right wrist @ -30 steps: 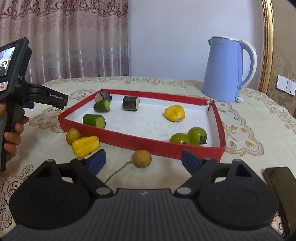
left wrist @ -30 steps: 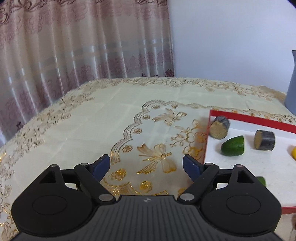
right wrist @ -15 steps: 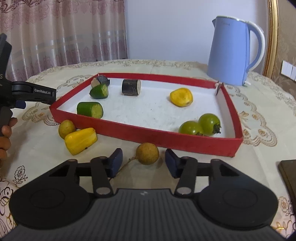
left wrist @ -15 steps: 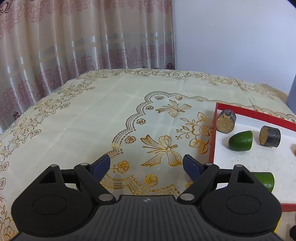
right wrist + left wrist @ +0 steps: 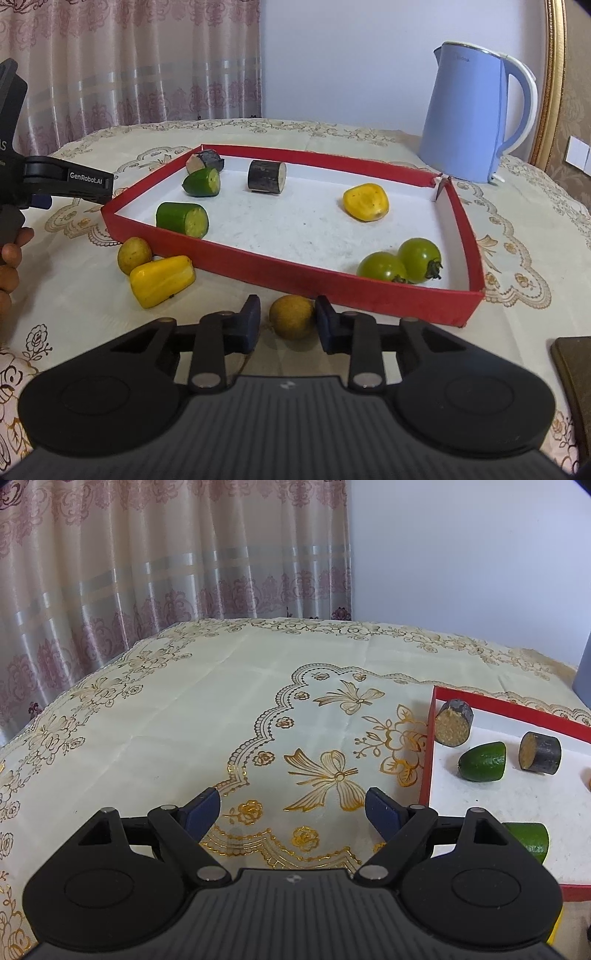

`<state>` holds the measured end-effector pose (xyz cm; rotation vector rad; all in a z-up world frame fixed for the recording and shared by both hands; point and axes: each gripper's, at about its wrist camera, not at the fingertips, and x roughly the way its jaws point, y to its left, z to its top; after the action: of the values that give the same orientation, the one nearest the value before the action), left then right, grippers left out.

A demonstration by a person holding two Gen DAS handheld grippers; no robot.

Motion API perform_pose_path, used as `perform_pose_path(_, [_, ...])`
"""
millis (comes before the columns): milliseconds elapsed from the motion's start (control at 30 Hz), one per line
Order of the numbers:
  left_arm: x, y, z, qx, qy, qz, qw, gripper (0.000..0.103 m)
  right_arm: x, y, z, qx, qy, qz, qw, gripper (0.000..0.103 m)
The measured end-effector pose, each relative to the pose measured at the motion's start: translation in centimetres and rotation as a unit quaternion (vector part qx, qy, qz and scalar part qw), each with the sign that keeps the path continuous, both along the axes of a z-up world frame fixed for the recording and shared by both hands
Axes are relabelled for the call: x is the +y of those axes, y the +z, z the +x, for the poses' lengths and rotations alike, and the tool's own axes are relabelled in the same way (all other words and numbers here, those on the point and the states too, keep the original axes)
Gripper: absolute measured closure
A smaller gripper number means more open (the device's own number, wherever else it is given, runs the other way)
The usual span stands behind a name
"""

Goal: Organize fruits
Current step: 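Grasp the brown longan by its body with the right gripper, then carry the longan into the tray and open the right gripper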

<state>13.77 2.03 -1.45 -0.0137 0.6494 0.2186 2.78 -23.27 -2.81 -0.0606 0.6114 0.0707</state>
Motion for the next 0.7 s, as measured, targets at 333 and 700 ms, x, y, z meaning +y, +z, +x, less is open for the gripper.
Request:
perform_pose_path(333, [0.0,-0.1,0.0,0.001,0.0,0.0,1.0,0.017,-0.7,1.4,-1.0,-0.023,0.006,0.016,1.0,0.073])
perform_pose_path(700, [-0.1,-0.3,0.0,0.004,0.0,0.009,1.0,0.017,-2.8,4.2,3.3,-0.069,-0.061,-0.012,0.996,0.044])
